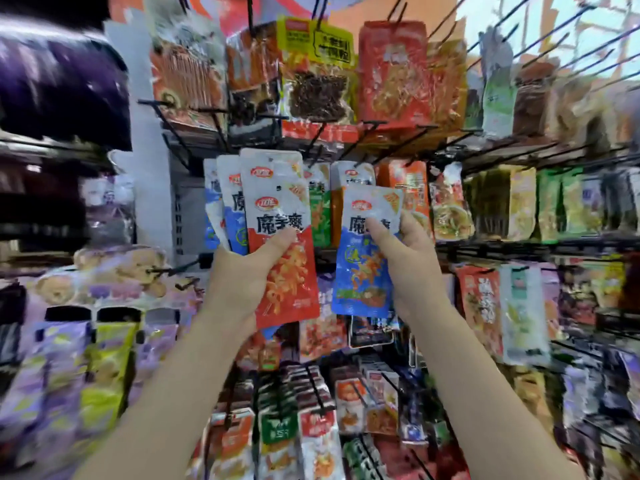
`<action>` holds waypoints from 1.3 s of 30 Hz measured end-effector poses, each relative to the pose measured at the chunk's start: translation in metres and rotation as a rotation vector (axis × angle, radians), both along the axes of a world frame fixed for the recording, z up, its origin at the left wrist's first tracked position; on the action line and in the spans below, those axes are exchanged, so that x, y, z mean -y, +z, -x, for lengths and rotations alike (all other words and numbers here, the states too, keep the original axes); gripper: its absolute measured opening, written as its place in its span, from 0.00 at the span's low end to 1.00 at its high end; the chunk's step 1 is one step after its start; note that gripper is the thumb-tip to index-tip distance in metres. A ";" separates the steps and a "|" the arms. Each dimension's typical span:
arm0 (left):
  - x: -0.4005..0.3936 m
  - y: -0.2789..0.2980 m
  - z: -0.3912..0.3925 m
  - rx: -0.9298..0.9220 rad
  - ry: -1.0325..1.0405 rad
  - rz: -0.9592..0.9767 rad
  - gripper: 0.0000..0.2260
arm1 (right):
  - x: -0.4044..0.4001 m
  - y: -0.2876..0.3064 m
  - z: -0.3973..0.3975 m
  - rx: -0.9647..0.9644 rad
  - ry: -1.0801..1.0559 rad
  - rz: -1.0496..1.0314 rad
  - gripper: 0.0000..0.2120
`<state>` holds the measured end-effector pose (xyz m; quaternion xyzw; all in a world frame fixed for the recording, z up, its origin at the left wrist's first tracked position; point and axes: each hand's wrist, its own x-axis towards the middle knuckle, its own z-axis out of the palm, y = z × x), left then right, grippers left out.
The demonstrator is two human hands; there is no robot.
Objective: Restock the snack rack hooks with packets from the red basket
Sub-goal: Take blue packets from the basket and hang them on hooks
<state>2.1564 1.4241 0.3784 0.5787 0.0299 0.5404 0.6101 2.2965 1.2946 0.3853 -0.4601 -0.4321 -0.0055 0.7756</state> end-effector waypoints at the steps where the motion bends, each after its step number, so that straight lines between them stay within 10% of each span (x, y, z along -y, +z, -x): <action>1: -0.011 0.006 0.010 -0.012 0.016 0.014 0.08 | -0.012 0.007 0.006 0.003 0.006 0.000 0.11; 5: -0.052 0.022 0.042 -0.052 0.058 0.052 0.26 | -0.056 0.035 0.027 0.101 -0.069 0.052 0.22; 14: -0.101 0.037 0.081 0.065 0.067 0.061 0.02 | -0.137 0.093 0.069 0.211 -0.055 0.064 0.13; 39: -0.150 0.040 0.080 -0.092 -0.024 0.113 0.19 | -0.172 0.117 0.082 0.244 -0.145 -0.006 0.17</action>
